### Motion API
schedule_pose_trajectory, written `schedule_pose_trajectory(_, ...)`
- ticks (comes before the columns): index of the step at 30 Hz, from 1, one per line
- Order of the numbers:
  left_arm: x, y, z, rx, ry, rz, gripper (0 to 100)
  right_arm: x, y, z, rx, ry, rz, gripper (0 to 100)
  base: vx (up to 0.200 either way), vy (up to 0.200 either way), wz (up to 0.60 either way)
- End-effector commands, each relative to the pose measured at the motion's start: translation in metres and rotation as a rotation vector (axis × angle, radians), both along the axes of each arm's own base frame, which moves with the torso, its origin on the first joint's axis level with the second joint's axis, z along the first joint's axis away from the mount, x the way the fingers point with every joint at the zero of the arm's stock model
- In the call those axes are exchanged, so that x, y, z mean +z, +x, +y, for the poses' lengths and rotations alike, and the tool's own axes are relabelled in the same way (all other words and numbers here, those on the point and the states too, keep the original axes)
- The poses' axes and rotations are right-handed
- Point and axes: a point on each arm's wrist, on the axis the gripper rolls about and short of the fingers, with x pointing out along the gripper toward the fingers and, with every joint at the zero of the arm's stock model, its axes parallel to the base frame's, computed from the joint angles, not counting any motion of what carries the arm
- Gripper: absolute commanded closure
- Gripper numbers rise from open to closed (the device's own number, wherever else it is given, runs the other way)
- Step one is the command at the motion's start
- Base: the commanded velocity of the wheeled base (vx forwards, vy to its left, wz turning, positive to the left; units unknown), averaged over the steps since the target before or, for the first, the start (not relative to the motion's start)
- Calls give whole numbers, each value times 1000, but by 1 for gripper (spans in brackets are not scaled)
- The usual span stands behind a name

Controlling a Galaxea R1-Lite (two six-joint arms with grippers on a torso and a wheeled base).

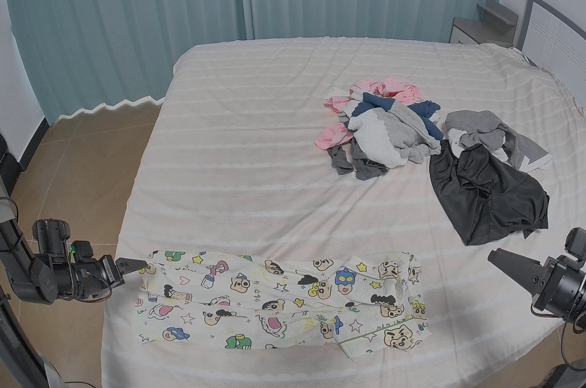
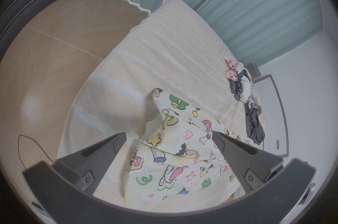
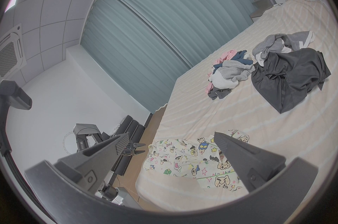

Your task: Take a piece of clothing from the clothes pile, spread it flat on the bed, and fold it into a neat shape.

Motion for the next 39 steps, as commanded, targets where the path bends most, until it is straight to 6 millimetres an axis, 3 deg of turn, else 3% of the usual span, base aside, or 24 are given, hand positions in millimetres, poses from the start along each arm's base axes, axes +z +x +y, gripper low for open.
schedule_pose_trajectory(1,3,9,-14,-45,31,-19,0,0,0,0,1,-1,2,0,0,0,0)
schedule_pose_trajectory(9,-20,40,-45,11,267,57,0,0,0,0,1,-1,2,0,0,0,0)
schedule_pose_trajectory(14,-47,42,-44,8,517,132,0,0,0,0,1,-2,1,0,0,0,0)
schedule_pose_trajectory(18,-60,42,-36,21,597,177,0,-1,0,0,1,-2,5,0,0,0,0)
schedule_pose_trajectory(33,-44,45,6,150,636,108,0,0,0,0,1,-2,2,0,0,0,0)
schedule_pose_trajectory(39,-19,44,5,133,527,11,0,0,0,0,1,-2,1,0,0,0,0)
